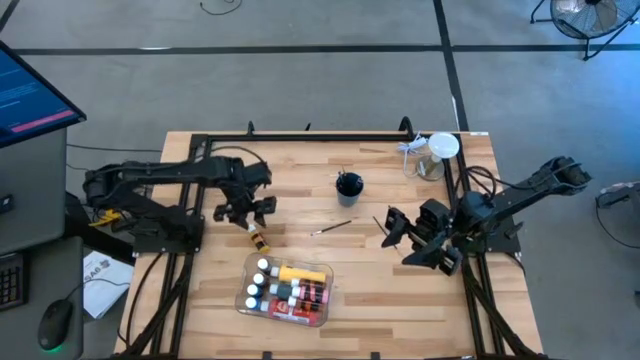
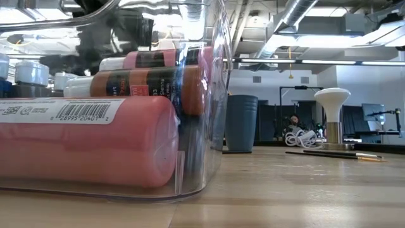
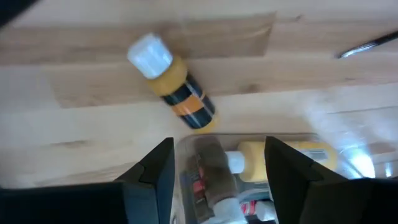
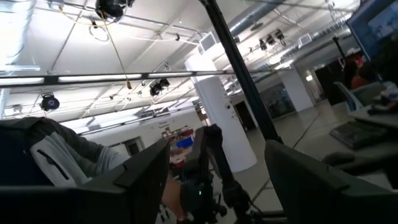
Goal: Pick & Place Paint Supplies
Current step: Put the small yellow paint bottle into the transparent bin
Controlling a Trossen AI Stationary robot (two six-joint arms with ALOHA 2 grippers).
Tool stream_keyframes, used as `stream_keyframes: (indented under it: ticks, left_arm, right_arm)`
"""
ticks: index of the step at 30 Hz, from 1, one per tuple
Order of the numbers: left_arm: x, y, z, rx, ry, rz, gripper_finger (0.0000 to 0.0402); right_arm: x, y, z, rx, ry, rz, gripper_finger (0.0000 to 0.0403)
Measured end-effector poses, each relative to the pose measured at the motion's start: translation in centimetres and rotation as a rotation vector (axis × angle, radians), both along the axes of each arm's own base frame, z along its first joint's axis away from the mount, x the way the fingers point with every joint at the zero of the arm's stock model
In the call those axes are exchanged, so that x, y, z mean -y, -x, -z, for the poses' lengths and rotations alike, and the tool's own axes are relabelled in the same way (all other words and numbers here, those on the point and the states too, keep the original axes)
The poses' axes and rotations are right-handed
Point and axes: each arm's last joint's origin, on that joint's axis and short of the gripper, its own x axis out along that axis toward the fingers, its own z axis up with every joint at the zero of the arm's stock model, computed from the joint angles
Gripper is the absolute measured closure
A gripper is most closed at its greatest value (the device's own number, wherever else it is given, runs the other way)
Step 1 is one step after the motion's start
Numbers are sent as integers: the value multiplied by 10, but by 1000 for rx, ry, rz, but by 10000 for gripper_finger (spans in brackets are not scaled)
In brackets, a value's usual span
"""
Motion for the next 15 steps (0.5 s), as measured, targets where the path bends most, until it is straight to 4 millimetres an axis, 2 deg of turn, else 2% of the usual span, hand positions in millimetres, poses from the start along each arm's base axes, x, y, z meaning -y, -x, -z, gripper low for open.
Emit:
stream_keyframes:
  ticks: [9,15]
  left_arm:
    - [7,15,36,-99,44,-70,241]
    - [8,18,55,-76,45,-118,242]
  right_arm:
    - [8,-2,-2,42,29,59,148]
    - [10,-3,-2,31,6,55,148]
